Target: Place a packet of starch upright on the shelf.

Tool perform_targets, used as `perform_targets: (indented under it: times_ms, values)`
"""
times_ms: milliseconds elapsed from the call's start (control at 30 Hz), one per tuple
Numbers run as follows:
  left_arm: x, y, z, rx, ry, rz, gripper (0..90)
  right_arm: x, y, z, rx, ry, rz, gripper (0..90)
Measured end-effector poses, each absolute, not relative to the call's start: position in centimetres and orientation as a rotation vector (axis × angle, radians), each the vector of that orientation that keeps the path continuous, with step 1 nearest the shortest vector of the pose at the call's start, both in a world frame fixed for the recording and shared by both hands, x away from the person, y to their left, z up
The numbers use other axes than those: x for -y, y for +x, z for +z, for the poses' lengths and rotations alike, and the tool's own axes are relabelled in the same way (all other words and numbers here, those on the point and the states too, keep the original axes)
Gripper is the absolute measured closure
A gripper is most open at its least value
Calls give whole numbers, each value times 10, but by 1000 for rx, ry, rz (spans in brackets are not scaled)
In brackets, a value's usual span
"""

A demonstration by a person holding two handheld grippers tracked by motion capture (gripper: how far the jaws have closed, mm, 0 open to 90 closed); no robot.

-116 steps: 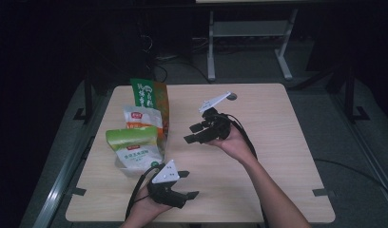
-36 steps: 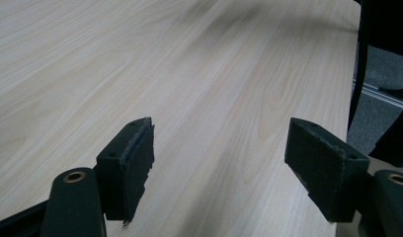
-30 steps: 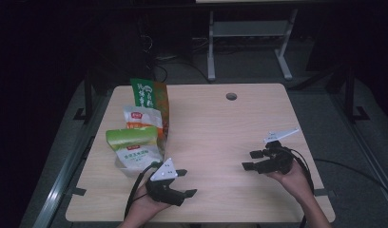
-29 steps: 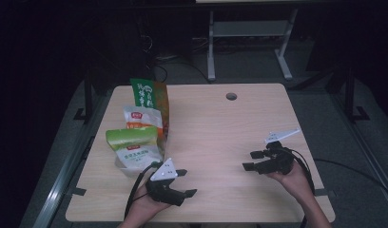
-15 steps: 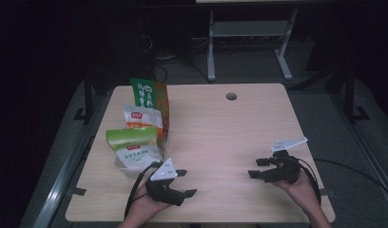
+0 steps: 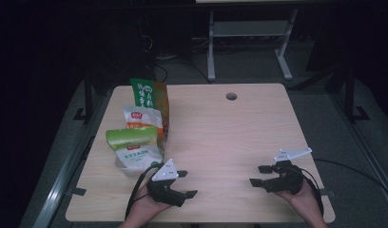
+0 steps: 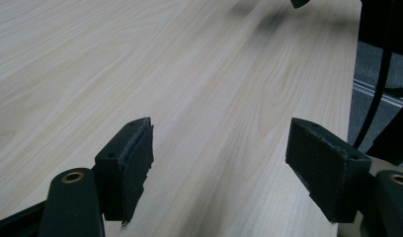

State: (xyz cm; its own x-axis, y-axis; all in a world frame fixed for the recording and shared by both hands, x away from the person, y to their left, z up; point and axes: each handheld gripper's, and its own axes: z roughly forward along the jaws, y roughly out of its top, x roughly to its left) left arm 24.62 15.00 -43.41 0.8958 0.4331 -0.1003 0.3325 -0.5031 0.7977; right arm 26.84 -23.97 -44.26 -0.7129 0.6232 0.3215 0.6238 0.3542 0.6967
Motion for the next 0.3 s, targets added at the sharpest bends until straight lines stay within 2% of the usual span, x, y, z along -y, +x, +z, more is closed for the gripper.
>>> perform_targets:
  times_ms: [300]
  values:
    - [-146, 245, -437, -535, 2146, 131, 236, 244, 258, -445, 2587, -1247, -1410, 269]
